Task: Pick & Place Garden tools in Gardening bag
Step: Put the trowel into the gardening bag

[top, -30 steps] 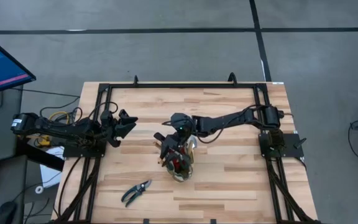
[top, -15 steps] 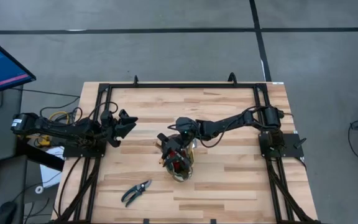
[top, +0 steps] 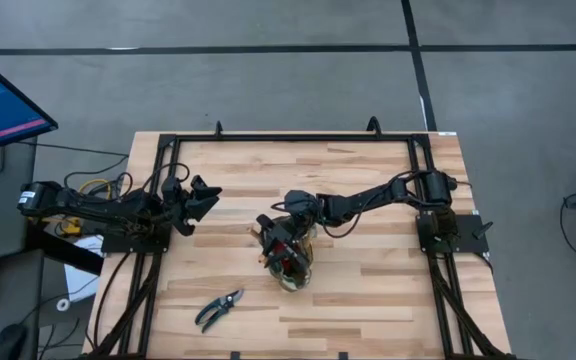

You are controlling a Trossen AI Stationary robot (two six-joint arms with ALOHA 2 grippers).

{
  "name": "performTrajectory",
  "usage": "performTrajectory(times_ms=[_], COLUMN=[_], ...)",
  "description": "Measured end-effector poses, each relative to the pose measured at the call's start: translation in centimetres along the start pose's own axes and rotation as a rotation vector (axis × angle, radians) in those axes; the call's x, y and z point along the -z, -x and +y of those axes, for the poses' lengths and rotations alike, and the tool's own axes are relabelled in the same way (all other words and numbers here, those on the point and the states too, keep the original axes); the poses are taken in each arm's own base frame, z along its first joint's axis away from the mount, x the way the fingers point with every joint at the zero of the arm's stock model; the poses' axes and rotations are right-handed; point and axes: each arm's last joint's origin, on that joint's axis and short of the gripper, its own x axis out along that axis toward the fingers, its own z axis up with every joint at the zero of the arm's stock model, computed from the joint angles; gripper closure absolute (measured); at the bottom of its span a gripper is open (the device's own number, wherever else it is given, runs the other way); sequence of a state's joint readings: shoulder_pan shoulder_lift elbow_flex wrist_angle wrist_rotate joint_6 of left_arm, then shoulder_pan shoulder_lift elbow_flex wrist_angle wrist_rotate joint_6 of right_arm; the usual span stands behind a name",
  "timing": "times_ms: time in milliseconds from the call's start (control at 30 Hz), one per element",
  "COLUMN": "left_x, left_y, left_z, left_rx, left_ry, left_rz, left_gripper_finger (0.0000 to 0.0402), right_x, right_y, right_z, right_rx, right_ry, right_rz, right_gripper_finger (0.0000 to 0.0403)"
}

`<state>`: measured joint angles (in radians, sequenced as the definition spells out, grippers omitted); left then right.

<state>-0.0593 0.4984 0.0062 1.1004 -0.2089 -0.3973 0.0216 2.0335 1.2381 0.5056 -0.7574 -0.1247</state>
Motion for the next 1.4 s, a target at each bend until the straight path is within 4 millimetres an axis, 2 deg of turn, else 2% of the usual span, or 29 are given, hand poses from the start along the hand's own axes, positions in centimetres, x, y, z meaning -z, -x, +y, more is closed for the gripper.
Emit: performTrajectory(times_ms=[300,533,700,833,967,1100,1233,1400], left_x=[0.0,0.0,0.0,0.0,0.0,0.0,0.0,0.0], left_y=[0.0,0.0,0.0,0.0,0.0,0.0,0.0,0.0], left_z=[0.0,0.0,0.0,0.0,0.0,0.0,0.0,0.0], left_rx=[0.000,0.000,0.000,0.000,0.000,0.000,0.000,-0.004], left_ry=[0.001,0.001,0.000,0.000,0.001,0.000,0.001,0.004], left_rz=[0.000,0.000,0.000,0.000,0.001,0.001,0.000,-0.003], left_gripper_finger=[0.0236,0.0236,0.0236,0.0236,0.0236,0.0236,0.0236,0.0236], right_x=[0.1,-0.1,-1.0,-2.5,-4.6,-7.1,-10.1,-11.3], right_y=[0.3,0.6,1.5,2.6,4.1,6.5,9.9,13.8], right_z=[-0.3,-0.4,-0.2,0.2,0.9,1.9,3.9,8.3], right_rx=[0.008,0.014,0.035,0.071,0.125,0.214,0.444,0.859], right_ry=[-0.051,-0.094,-0.113,-0.105,-0.077,-0.115,-0.237,-0.507], right_rz=[0.002,0.015,0.035,0.055,0.062,0.091,0.151,0.292], right_gripper_finger=[0.0288,0.0223,0.0175,0.0159,0.0158,0.0159,0.0159,0.0159])
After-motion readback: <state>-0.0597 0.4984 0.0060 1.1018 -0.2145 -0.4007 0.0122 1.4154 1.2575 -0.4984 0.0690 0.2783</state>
